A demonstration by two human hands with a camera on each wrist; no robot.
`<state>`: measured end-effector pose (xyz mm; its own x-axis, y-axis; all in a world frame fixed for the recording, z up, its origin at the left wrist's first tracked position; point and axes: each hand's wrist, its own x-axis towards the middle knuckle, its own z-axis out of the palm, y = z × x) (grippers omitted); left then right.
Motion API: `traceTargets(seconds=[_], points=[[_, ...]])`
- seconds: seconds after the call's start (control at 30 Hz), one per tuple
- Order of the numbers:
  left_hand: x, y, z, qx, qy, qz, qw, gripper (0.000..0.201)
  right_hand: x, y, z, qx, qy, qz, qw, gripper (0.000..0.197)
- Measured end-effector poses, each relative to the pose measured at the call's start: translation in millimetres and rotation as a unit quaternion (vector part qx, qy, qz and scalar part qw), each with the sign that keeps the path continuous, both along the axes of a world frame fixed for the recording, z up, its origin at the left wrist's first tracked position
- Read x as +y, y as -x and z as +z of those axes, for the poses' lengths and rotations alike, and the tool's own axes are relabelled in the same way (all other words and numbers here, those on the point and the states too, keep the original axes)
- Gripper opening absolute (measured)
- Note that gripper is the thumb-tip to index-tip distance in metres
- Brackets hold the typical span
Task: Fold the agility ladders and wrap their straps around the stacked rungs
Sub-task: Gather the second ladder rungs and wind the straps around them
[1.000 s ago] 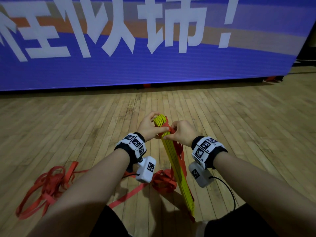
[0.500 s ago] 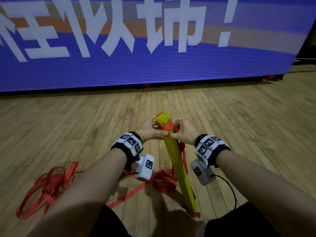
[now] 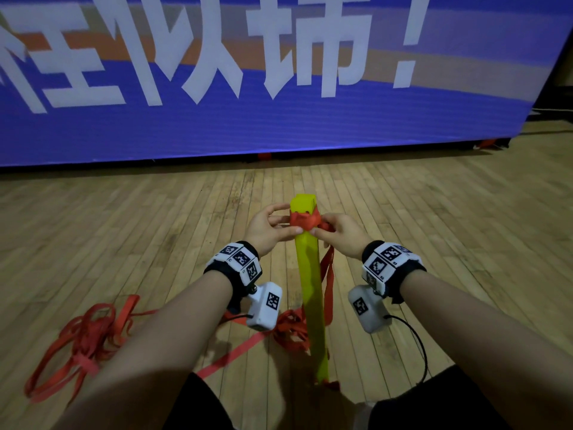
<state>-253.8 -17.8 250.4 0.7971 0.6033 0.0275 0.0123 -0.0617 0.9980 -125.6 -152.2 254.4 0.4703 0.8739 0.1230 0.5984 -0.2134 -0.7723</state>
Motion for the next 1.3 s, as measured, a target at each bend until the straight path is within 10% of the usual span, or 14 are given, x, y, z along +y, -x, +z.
traceTargets(seconds=[0.43, 1.07, 1.3], points=[[2.0, 8.7, 0.8, 0.087, -0.053, -0.076, 0.992, 0.036, 13.2, -0.1, 18.6, 0.048, -0.06, 0.006, 0.997, 0.026], [-11.9, -8.5, -4.7, 0.021, -0.154, 0.084, 0.984, 0.025, 16.4, 30.7, 38.2, -0.074, -0.036, -0.155, 0.984, 0.03], [-7.3, -5.0, 2.2, 0.013, -0.07, -0.004, 0.997, 0.023, 14.4, 22.0, 39.6, -0.005, -0.069, -0.132, 0.989, 0.026]])
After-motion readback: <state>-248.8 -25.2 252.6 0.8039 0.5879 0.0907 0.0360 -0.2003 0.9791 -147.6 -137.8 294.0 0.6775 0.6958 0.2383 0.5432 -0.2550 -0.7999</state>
